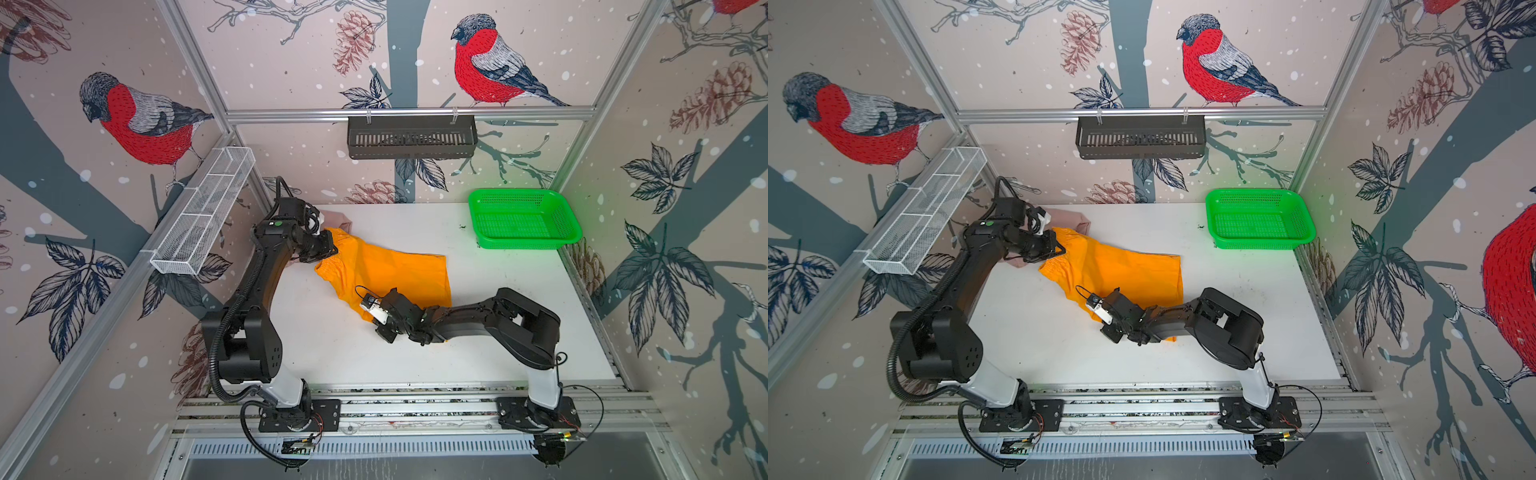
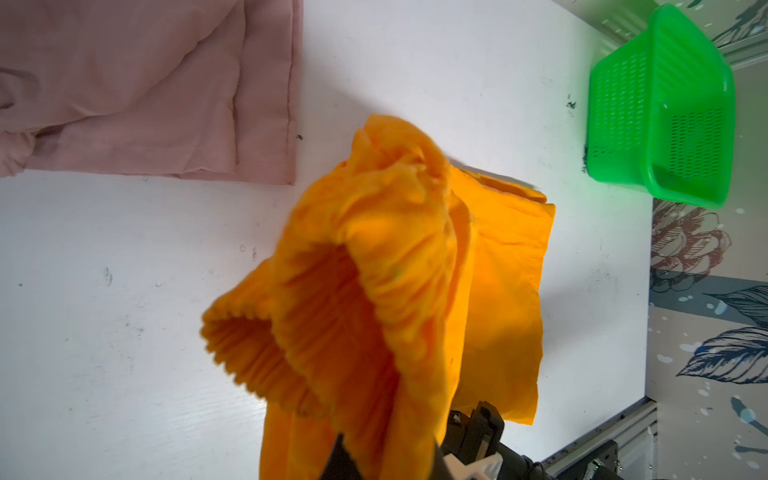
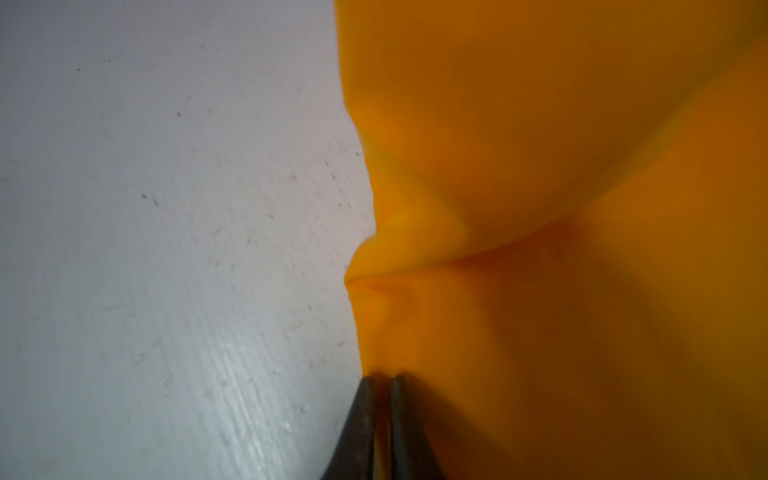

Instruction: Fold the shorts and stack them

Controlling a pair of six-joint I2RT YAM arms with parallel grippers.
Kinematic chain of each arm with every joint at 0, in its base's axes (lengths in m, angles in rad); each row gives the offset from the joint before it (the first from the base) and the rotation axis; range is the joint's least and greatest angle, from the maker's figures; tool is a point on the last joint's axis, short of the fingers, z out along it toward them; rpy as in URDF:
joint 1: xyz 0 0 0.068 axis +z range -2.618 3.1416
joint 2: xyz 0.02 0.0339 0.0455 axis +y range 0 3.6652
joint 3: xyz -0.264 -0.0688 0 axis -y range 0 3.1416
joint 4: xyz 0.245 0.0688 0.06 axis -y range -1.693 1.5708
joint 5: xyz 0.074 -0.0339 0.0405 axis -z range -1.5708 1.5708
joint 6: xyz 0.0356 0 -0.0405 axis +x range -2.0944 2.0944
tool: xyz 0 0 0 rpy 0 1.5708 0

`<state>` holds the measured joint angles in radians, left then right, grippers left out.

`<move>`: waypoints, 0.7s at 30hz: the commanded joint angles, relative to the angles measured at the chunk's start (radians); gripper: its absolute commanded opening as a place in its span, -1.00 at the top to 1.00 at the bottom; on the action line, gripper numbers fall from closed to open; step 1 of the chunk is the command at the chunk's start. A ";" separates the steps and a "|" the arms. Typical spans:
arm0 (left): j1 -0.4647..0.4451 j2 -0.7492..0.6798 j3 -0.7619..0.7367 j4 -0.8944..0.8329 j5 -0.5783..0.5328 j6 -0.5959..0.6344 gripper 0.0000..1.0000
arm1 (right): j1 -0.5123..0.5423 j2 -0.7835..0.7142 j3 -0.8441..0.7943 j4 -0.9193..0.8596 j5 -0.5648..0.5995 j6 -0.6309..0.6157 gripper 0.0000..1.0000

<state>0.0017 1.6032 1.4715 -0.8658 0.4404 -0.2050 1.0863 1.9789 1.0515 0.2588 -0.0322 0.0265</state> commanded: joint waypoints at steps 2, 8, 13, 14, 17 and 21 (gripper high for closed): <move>0.001 0.026 0.043 -0.079 -0.084 0.056 1.00 | -0.043 -0.083 -0.007 -0.003 -0.045 0.064 0.68; 0.000 0.032 0.100 -0.090 -0.072 0.098 1.00 | -0.215 -0.147 0.038 -0.030 -0.107 0.053 0.80; 0.001 0.032 0.107 -0.074 -0.059 0.110 1.00 | -0.292 -0.011 0.187 0.028 -0.125 0.079 0.96; 0.000 0.034 0.107 -0.070 -0.055 0.107 1.00 | -0.300 0.027 0.223 0.037 -0.126 0.090 0.96; -0.003 0.043 0.113 -0.068 -0.039 0.111 1.00 | -0.305 0.131 0.331 0.068 -0.145 0.112 0.96; -0.010 0.056 0.127 -0.076 -0.041 0.122 1.00 | -0.307 0.279 0.475 0.092 -0.175 0.156 0.97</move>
<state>-0.0044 1.6535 1.5829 -0.9318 0.3820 -0.1059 0.7807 2.1960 1.4624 0.3050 -0.1741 0.1333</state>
